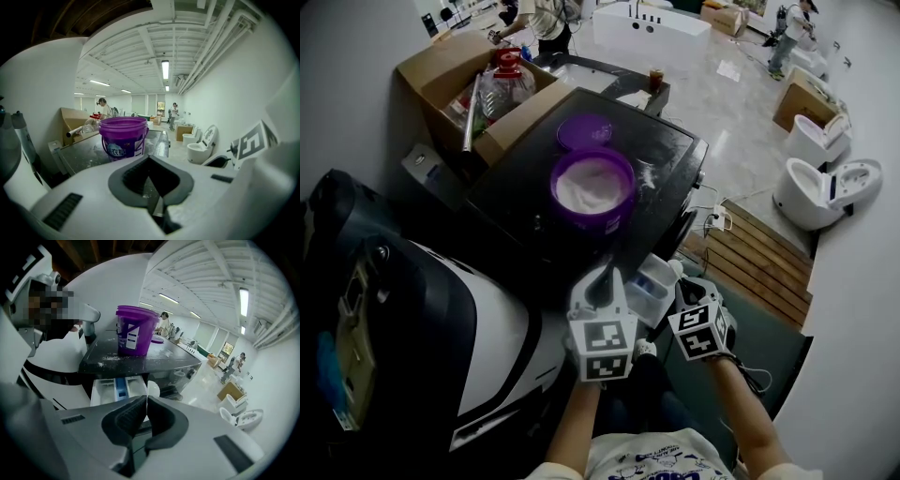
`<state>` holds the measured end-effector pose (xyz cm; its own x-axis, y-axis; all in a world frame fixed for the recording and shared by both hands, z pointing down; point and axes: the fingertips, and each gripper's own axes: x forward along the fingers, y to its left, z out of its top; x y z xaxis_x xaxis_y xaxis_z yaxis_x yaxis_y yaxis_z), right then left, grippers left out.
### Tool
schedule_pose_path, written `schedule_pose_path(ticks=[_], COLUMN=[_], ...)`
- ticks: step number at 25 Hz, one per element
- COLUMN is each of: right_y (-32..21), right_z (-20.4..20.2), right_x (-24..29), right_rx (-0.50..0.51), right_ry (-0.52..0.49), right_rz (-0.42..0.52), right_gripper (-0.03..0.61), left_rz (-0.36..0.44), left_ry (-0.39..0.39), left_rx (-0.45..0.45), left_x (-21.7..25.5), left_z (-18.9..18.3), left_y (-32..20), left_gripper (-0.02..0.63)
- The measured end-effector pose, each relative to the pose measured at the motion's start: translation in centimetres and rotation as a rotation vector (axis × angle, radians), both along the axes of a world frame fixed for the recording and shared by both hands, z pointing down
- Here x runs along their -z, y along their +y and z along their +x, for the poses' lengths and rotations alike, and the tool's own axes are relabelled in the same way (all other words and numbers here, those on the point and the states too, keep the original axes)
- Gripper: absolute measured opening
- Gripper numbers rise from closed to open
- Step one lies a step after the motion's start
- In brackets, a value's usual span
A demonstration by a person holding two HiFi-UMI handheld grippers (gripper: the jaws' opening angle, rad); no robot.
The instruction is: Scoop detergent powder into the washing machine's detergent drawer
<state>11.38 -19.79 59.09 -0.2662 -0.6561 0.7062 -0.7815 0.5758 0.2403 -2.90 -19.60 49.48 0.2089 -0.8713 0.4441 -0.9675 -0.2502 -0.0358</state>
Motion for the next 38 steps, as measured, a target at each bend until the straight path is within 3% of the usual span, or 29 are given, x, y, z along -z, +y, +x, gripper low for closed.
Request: schedule_pose_path(ticks=[9,22,32,38], right_y=[0.4,0.6,1.0,1.1], right_z=[-0.6,-1.7,-1.9,-2.0], right_x=[-1.3,-2.3,-3.1,-3.2], right_rx=[0.116,0.325,0.358,0.350], right_ry=[0.204,0.559,0.627,0.609], right_rz=[0.041,0.172,0.181,0.167], right_gripper=[0.020,0.020,0.020,0.020], left_rz=[-0.008,-0.017,-0.018,-0.019], left_ry=[0.000,0.007,0.017,0.018], left_rx=[0.015,0.039,0.060,0.068], left_x=[-0.5,-0.8,-0.9,-0.8], left_z=[-0.8,-1.9,-2.8,-3.3], left_y=[0.3,0.6,0.7,0.9], left_gripper=[0.002,0.002,0.002,0.002])
